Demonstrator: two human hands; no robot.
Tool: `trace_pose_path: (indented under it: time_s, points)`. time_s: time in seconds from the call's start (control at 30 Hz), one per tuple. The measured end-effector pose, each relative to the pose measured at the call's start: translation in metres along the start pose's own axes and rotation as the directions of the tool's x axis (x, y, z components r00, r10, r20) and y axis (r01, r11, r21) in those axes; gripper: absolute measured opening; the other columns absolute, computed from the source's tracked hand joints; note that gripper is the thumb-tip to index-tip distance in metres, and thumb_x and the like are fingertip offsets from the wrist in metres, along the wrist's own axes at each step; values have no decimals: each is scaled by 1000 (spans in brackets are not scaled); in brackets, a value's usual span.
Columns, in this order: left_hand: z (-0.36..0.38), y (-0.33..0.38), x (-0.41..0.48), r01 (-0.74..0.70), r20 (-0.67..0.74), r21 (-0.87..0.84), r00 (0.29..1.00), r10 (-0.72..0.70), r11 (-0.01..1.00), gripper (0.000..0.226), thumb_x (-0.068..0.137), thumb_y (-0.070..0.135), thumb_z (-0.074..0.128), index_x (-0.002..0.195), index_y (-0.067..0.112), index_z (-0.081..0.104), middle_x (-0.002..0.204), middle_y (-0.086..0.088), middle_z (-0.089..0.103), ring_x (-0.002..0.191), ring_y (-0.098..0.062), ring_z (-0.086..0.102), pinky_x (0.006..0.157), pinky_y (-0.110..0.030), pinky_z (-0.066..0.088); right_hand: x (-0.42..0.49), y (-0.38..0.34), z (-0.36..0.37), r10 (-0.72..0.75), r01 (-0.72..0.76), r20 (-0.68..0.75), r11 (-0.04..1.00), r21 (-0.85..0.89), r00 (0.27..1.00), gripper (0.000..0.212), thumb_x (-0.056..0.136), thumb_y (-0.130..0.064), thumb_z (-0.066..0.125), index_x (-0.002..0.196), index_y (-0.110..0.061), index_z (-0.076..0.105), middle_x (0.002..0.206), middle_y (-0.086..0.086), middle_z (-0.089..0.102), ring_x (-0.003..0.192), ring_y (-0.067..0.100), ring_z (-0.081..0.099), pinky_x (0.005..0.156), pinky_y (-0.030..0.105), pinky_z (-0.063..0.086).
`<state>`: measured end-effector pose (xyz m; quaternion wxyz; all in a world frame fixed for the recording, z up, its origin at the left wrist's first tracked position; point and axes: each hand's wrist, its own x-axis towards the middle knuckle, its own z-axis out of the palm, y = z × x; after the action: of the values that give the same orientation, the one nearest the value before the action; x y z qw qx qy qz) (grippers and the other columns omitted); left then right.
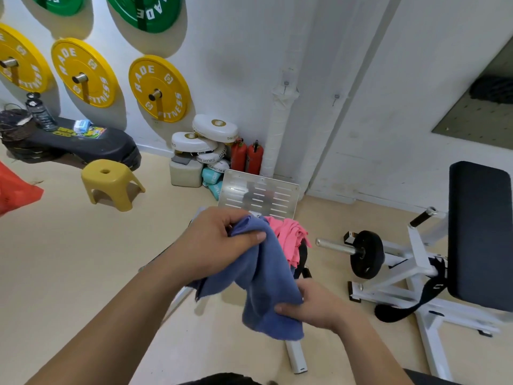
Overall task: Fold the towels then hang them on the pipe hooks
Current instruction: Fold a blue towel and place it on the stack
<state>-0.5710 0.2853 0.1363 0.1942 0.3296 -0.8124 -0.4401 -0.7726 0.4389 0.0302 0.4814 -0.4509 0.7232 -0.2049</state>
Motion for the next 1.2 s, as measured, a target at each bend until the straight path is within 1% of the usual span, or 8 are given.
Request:
trace_pose_path:
  time_s: [0.13, 0.23, 0.43, 0.67, 0.77, 0.87, 1.03, 1.2]
  points:
    - [-9, -14, 5, 91, -130, 232, 990, -62, 968, 20, 94, 39, 64, 83, 23, 69, 74, 1, 68, 73, -13, 61, 62, -25, 45, -3, 30, 10, 65, -38, -87, 960, 277, 994, 15, 87, -25, 74, 101, -18, 75, 90, 0, 73, 81, 10, 63, 75, 27, 50]
    - [-4, -26, 4, 186, -214, 209, 967, -141, 960, 24, 95, 40, 63, 76, 27, 65, 70, 4, 66, 72, -12, 62, 62, -26, 43, -5, 46, 9, 113, -43, -147, 910, 413, 983, 31, 81, -34, 77, 104, -12, 75, 103, 17, 75, 88, 18, 69, 83, 41, 59]
    - [29, -57, 5, 426, -245, -13, 876, -416, 905, 43, 95, 38, 64, 74, 1, 63, 64, -11, 64, 66, -27, 60, 60, -34, 43, -9, 50, 3, 286, 35, -335, 712, 702, 898, 26, 95, -31, 73, 108, -9, 76, 104, 10, 81, 98, 25, 78, 83, 43, 62]
    - [102, -27, 8, 459, 5, -162, 885, -465, 873, 29, 99, 33, 56, 90, 11, 72, 86, -13, 75, 81, -23, 71, 77, -46, 60, -8, 10, -10, 214, 94, -398, 773, 627, 892, 25, 102, -34, 61, 100, -12, 73, 88, 6, 79, 83, 21, 76, 70, 43, 62]
    - [140, -7, 12, 439, 96, -201, 898, -428, 876, 34, 100, 33, 55, 76, 9, 60, 67, -5, 64, 62, -12, 58, 67, -43, 59, -4, 5, -10, 143, 118, -439, 849, 515, 887, 40, 100, -36, 63, 83, 0, 64, 66, 4, 59, 64, 15, 54, 62, 38, 47]
    - [164, 3, 21, 410, 69, -166, 912, -404, 897, 38, 102, 27, 55, 66, 18, 52, 54, 10, 49, 52, -6, 45, 57, -29, 44, -5, 21, -22, 125, 92, -454, 900, 426, 882, 36, 102, -31, 58, 75, -8, 56, 63, -6, 50, 59, 8, 45, 62, 29, 40]
    - [188, 3, 45, 399, 20, -189, 915, -403, 897, 30, 99, 27, 60, 74, 10, 62, 65, -7, 62, 62, -21, 59, 71, -49, 59, -1, 55, -52, 149, 92, -526, 910, 405, 837, 28, 94, -23, 68, 70, -11, 60, 58, -4, 60, 57, 15, 54, 61, 33, 50]
    - [203, 6, 62, 332, -82, -277, 927, -366, 902, 24, 97, 24, 65, 76, 14, 69, 60, 5, 60, 55, 0, 51, 55, -14, 42, 22, 57, -74, 67, 180, -497, 883, 434, 865, 20, 91, -15, 73, 77, -3, 67, 72, 23, 63, 65, 14, 54, 65, 38, 48]
